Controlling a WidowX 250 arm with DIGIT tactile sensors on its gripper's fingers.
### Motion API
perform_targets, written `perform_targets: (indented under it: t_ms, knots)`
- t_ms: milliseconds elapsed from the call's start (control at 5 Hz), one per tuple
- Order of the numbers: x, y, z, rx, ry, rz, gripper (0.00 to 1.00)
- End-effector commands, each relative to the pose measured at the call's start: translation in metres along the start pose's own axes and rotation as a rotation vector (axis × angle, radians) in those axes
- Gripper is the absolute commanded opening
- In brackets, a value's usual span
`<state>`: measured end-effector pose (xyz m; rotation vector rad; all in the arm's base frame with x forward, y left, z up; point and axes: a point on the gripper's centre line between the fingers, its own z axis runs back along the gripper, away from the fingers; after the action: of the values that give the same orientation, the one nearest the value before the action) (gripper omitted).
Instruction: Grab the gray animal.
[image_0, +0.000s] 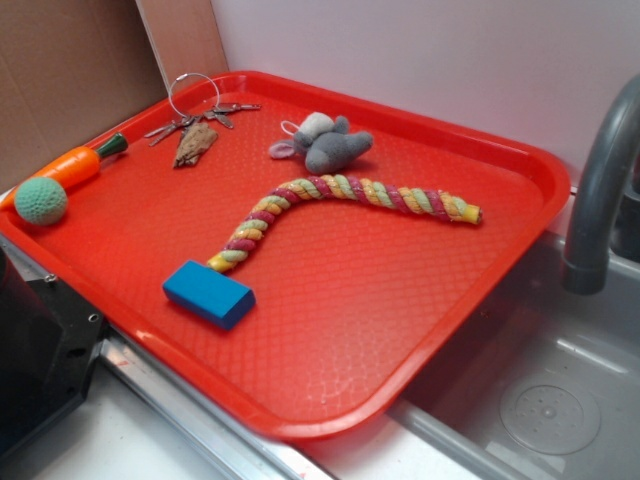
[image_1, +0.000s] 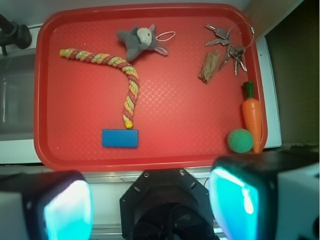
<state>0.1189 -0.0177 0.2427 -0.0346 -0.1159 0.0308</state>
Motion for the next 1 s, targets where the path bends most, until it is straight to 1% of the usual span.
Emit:
perform_targets:
  t_ms: [0, 200, 400, 600, 800]
  knots:
    - [0.0, 0.0, 0.0, 0.0, 0.0, 0.0, 1.0]
    - [0.038, 0.008, -0.041, 0.017, -0.028, 0.203, 1.0]
    - [0.083, 0.012, -0.066, 0.093, -0.022, 0.372, 1.0]
    - [0.127, 0.025, -0.094, 0.054, -0.131, 0.518, 1.0]
    - [0.147, 0.039, -0.13, 0.087, -0.157, 0.599, 1.0]
